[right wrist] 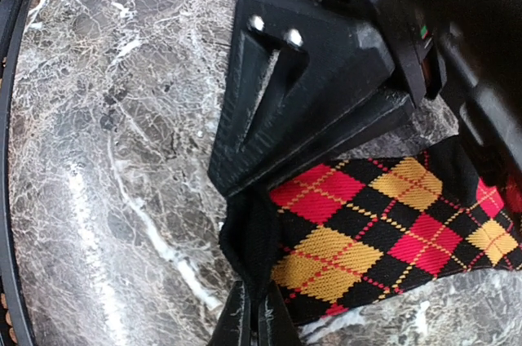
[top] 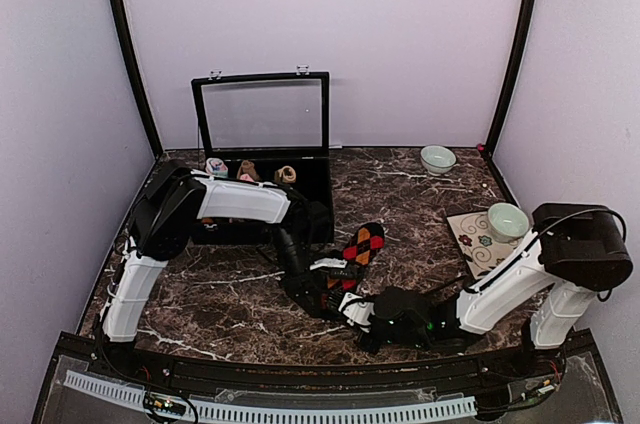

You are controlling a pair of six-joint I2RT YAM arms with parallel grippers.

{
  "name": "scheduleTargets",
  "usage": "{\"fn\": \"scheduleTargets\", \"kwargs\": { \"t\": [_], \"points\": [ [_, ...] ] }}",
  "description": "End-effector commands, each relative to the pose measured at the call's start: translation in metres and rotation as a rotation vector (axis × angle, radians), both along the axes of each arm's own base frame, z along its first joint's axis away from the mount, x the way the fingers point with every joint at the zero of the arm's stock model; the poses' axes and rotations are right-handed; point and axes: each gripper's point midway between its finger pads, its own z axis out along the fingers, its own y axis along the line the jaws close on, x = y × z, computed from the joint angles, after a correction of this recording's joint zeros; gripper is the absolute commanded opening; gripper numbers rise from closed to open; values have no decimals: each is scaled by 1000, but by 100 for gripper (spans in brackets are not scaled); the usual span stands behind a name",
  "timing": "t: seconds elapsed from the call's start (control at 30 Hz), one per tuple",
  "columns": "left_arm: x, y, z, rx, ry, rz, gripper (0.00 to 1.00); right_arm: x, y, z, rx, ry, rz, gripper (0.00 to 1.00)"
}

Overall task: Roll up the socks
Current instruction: Roll the sock at the center of the board.

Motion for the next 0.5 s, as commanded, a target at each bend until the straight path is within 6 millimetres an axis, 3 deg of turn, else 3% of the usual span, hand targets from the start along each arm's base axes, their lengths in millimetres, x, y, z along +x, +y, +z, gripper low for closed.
{"fn": "scheduleTargets", "kwargs": {
  "t": [0.0,0.2,0.47],
  "points": [
    [14,6,-23,80,-79,22,23,-7,7,-4,51,69,-7,0],
    [26,17,-16,54,-206,91,37,-16,-11,-28,76,235,-85,0],
    [27,47,16,11,-416,72,41,-8,-38,-40,177,574,-226,0]
  ]
}}
